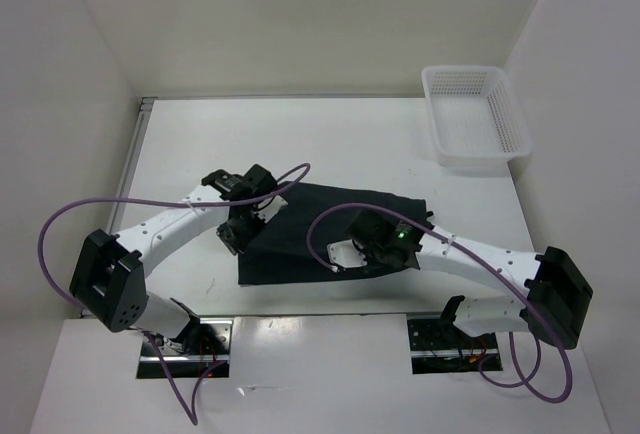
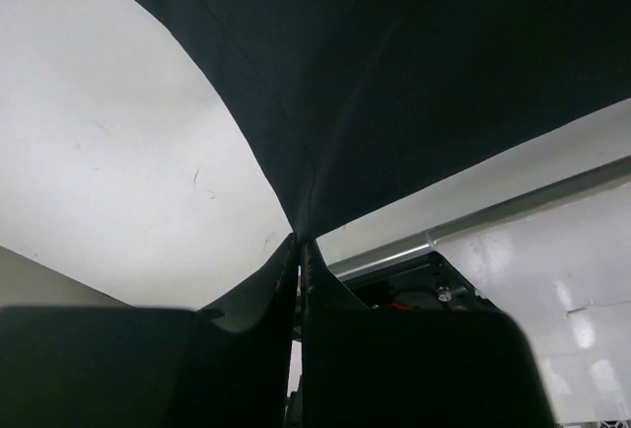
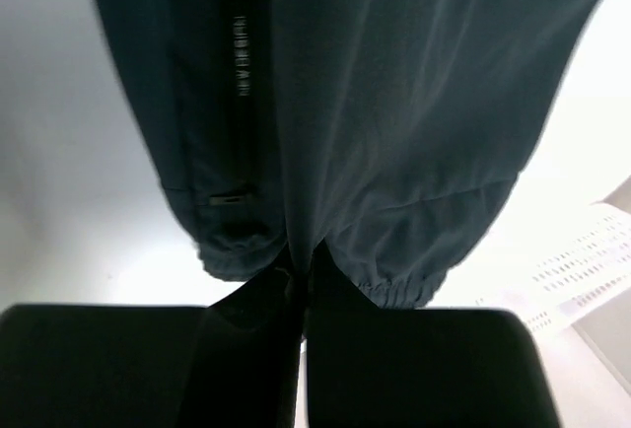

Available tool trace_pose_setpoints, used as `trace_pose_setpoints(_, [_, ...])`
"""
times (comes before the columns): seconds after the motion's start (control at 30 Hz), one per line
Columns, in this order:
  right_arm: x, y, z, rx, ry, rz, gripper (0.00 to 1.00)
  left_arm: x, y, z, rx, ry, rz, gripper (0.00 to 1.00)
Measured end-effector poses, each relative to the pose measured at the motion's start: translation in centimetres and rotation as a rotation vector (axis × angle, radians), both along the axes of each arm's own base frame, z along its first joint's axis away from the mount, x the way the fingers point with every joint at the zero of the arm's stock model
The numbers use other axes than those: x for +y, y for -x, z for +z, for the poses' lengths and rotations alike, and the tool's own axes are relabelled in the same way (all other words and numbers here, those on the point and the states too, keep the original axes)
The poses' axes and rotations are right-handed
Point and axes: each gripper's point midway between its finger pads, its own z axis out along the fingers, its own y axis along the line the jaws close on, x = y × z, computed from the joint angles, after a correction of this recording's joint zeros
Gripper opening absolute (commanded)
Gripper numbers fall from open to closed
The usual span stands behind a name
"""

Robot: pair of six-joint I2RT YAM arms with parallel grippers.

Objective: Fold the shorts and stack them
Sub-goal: Fold the shorts

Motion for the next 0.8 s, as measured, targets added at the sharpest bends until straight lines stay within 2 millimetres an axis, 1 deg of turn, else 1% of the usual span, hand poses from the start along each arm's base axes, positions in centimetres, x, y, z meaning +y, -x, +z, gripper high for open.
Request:
trace_pose_setpoints(0.03, [-0.1, 0.2, -0.2, 0.009, 0.005, 0.004, 0.00, 0.0, 0.2, 0.0, 0.007, 0.001, -0.001, 0.07])
trace_pose_setpoints(0.1, [-0.3, 0.6, -0.7, 0.024, 0.016, 0.010, 0.01, 0.1, 0.3, 0.0, 0.014, -0.001, -0.001, 0.10])
trace_pose_setpoints(0.13, [-0.5, 0.8, -0.8, 0.030, 0.021, 0.011, 0.07, 0.0, 0.4, 0.0, 0.017, -0.001, -0.004, 0.12])
trace_pose_setpoints(0.17, [-0.6, 0.8, -1.0, 0.033, 0.025, 0.011, 0.08, 0.0, 0.5, 0.0, 0.019, -0.001, -0.006, 0.14])
trace_pose_setpoints(0.2, [-0.6, 0.9, -1.0, 0.035, 0.028, 0.011, 0.10, -0.1, 0.6, 0.0, 0.023, 0.001, -0.010, 0.14])
trace_pose_setpoints(0.23, [-0.6, 1.0, -1.1, 0.037, 0.028, 0.012, 0.20, -0.2, 0.7, -0.1, 0.026, 0.002, -0.016, 0.17])
trace_pose_setpoints(0.27, [-0.6, 1.1, -1.2, 0.041, 0.025, 0.012, 0.27, -0.4, 0.9, -0.1, 0.032, 0.003, -0.022, 0.23])
trace_pose_setpoints(0.3, [-0.5, 1.2, -1.2, 0.045, 0.022, 0.014, 0.36, -0.5, 1.1, -0.2, 0.040, 0.005, -0.029, 0.27])
trace_pose_setpoints(0.33, [-0.3, 1.3, -1.2, 0.048, 0.018, 0.018, 0.51, -0.6, 1.4, -0.3, 0.051, 0.006, -0.036, 0.28])
trace_pose_setpoints(0.4, [0.0, 1.7, -1.4, 0.061, 0.007, 0.022, 0.54, -0.7, 2.0, -0.6, 0.079, 0.005, -0.045, 0.31])
trace_pose_setpoints(0.43, [0.1, 1.9, -1.5, 0.071, 0.002, 0.026, 0.54, -0.7, 2.3, -0.7, 0.093, 0.004, -0.048, 0.33])
trace_pose_setpoints(0.53, [0.3, 2.6, -1.6, 0.107, -0.015, 0.016, 0.54, -0.2, 3.4, -1.1, 0.135, -0.013, -0.048, 0.33])
trace_pose_setpoints(0.6, [0.6, 3.1, -1.3, 0.135, -0.036, 0.004, 0.54, 0.3, 4.0, -1.3, 0.157, -0.031, -0.047, 0.33])
trace_pose_setpoints(0.67, [1.4, 3.3, -0.5, 0.155, -0.081, -0.013, 0.53, 0.7, 4.2, -1.3, 0.162, -0.049, -0.046, 0.33])
trace_pose_setpoints(0.7, [2.0, 3.3, 0.2, 0.160, -0.117, -0.029, 0.50, 0.8, 4.0, -1.3, 0.152, -0.053, -0.046, 0.33])
trace_pose_setpoints(0.77, [3.1, 2.8, 1.7, 0.164, -0.202, -0.067, 0.46, 0.6, 3.2, -1.3, 0.123, -0.047, -0.039, 0.33])
trace_pose_setpoints(0.8, [3.4, 2.3, 2.4, 0.157, -0.243, -0.099, 0.43, 0.4, 2.7, -1.3, 0.111, -0.043, -0.036, 0.33])
